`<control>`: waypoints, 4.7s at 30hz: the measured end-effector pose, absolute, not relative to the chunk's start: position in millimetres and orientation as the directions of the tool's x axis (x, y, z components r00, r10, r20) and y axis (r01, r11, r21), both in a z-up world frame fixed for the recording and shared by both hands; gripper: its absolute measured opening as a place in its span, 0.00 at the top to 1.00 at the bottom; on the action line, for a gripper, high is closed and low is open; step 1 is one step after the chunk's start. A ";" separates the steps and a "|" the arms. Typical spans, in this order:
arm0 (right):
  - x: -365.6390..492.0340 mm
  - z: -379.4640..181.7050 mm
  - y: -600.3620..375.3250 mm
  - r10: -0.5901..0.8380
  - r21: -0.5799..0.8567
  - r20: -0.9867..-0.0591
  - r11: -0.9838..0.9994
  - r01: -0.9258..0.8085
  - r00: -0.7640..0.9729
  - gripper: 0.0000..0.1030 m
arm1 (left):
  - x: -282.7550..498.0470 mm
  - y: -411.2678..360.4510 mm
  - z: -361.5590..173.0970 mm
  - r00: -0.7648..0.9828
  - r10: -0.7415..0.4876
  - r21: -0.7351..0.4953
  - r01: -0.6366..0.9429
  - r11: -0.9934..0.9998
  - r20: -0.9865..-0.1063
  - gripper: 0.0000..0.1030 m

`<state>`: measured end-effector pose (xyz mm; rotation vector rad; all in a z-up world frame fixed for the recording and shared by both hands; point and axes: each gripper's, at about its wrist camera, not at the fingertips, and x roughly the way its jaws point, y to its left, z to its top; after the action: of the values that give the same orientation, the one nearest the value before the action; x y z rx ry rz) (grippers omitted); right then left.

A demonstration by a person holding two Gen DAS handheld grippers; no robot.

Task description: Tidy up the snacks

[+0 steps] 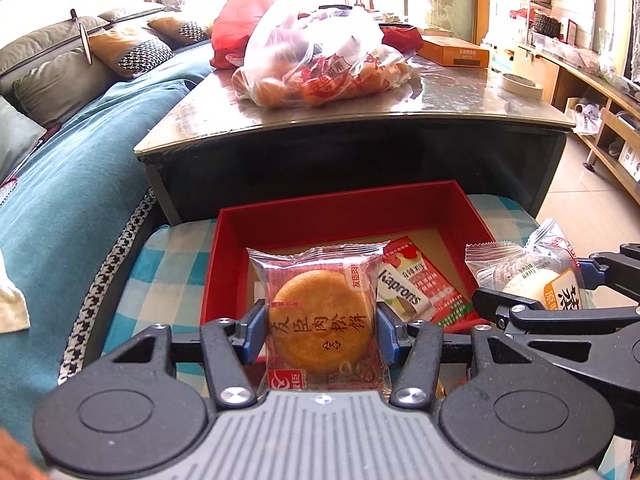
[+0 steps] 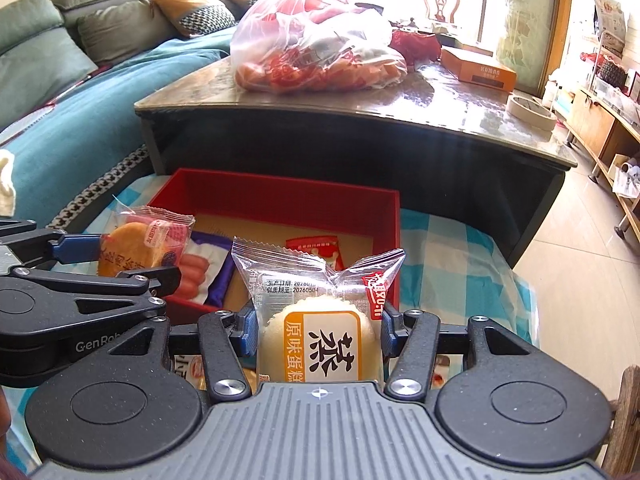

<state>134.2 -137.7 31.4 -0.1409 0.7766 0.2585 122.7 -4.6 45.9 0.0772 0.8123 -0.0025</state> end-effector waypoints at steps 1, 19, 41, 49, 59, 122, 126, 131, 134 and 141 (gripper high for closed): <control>137.9 31.2 -136.9 0.176 -0.033 -0.707 0.959 -0.281 0.685 0.39 | 126.5 -4.4 45.4 0.688 0.029 0.069 0.030 0.997 -0.725 0.18; 192.0 17.5 -120.5 0.174 -0.041 -0.713 0.957 -0.287 0.680 0.39 | 183.6 5.6 30.1 0.675 0.077 0.096 -0.010 0.995 -0.733 0.18; 229.4 -30.1 -108.4 0.172 -0.031 -0.765 0.953 -0.302 0.620 0.39 | 221.4 15.3 -20.5 0.593 0.117 0.119 -0.035 0.992 -0.797 0.18; 232.3 -38.4 -106.1 0.167 -0.045 -0.774 0.948 -0.316 0.611 0.39 | 224.9 15.4 -30.9 0.573 0.119 0.123 -0.033 0.992 -0.811 0.18; 232.3 -41.3 -104.9 0.153 -0.056 -0.776 0.949 -0.309 0.612 0.35 | 225.9 15.8 -31.4 0.568 0.129 0.136 -0.031 0.990 -0.813 0.16; 124.3 -16.4 -153.5 0.205 0.053 -0.824 0.956 -0.288 0.528 0.17 | 112.5 28.7 -53.8 0.352 -0.173 -0.098 0.219 0.971 -0.920 0.04; 121.3 -16.0 -155.2 0.214 0.065 -0.827 0.955 -0.290 0.520 0.17 | 85.1 16.0 -58.7 0.348 -0.149 -0.050 0.278 0.959 -0.926 0.04; 119.1 -17.7 -160.1 0.210 0.064 -0.832 0.956 -0.286 0.514 0.17 | 92.4 8.0 -61.2 0.372 -0.105 -0.010 0.249 0.969 -0.923 0.04; 120.5 -20.1 -167.2 0.197 0.057 -0.837 0.959 -0.276 0.510 0.17 | 96.3 3.1 -63.1 0.385 -0.074 0.017 0.229 0.973 -0.920 0.04; 130.0 -27.4 -191.7 0.168 0.062 -0.861 0.972 -0.228 0.481 0.17 | 86.8 12.2 -56.2 0.375 -0.076 0.000 0.200 0.980 -0.924 0.21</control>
<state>130.0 -191.7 -27.4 -0.0635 1.0416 0.2417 86.8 12.2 -56.2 0.1185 1.1743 -0.1774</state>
